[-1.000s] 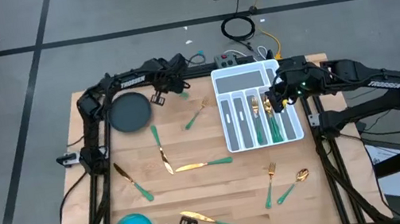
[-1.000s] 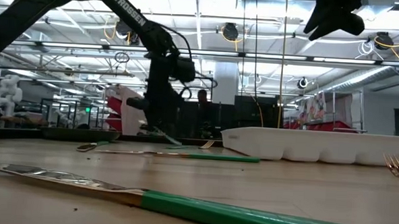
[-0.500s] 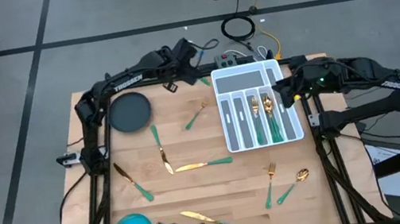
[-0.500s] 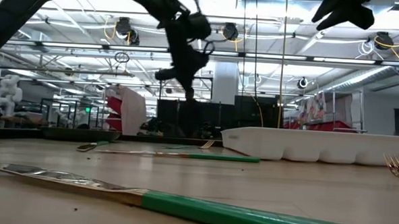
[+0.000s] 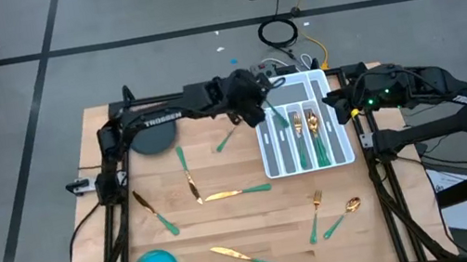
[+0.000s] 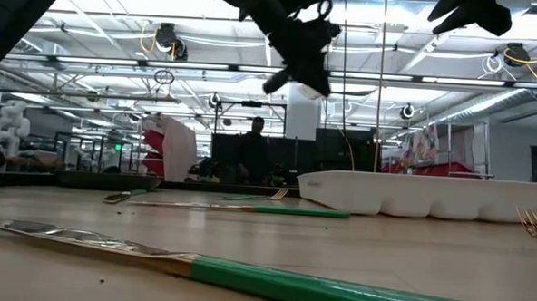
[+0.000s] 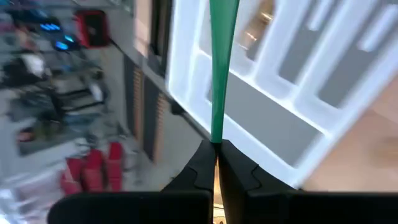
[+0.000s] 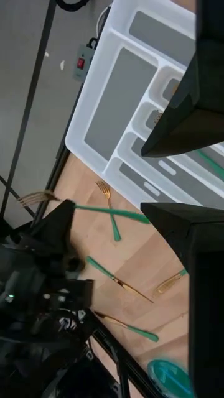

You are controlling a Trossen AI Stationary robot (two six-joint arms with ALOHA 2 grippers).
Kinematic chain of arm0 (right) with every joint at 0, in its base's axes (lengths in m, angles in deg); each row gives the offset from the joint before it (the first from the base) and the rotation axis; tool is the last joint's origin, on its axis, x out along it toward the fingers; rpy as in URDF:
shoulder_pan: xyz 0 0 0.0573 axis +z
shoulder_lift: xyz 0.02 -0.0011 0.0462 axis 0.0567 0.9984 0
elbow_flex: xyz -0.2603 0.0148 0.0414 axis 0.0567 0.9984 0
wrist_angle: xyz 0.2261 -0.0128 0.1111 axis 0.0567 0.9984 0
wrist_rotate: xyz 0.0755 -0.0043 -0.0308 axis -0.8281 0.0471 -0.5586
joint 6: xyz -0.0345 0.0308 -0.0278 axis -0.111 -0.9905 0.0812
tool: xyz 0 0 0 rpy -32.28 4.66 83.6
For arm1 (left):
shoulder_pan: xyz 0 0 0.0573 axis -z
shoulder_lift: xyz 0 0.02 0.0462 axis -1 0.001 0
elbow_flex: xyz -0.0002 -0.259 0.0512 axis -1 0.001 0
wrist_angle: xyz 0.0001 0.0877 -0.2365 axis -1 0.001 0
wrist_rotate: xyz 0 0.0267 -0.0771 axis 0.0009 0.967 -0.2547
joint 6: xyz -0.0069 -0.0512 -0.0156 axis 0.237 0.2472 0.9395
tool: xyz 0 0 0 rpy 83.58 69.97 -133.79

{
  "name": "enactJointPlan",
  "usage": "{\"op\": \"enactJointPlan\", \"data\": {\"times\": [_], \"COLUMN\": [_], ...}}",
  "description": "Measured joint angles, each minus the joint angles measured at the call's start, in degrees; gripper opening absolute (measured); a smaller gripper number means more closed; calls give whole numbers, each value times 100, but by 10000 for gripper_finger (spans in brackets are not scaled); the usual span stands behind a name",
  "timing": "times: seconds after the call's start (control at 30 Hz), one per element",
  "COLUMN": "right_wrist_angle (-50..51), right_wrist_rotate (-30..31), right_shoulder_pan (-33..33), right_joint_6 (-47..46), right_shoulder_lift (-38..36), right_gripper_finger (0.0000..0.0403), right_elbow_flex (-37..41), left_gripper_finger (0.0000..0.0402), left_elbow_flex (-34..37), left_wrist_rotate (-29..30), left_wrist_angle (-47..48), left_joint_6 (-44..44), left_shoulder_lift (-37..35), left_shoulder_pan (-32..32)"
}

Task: Sort silverware
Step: Put the green fork into the white silverware organizer

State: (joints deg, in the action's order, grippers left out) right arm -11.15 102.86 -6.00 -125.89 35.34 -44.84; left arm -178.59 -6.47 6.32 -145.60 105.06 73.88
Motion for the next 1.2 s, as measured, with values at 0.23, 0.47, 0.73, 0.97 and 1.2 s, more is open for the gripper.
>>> {"op": "enactJointPlan", "data": {"times": [0.23,0.47,0.73,0.97,1.2], "right_wrist_angle": [2,2,2,2,2], "right_wrist_rotate": [-33,-37,-37,-37,-37], "right_shoulder_pan": [0,0,0,0,-1], "right_joint_6": [-62,-170,-146,-54,140], "right_shoulder_lift": [15,20,20,20,20], "right_gripper_finger": [120,120,120,120,120], "right_elbow_flex": [0,0,0,0,0], "left_gripper_finger": [7,7,7,7,7], "left_elbow_flex": [0,-585,-1902,-2149,-2149], "left_wrist_rotate": [-85,-121,-624,-746,-1029], "left_wrist_angle": [-427,-489,-589,-317,194], "left_joint_6": [-595,-1145,-1120,-1118,-1118], "left_shoulder_lift": [569,1180,2088,2419,2426], "left_shoulder_pan": [82,227,295,396,441]}}
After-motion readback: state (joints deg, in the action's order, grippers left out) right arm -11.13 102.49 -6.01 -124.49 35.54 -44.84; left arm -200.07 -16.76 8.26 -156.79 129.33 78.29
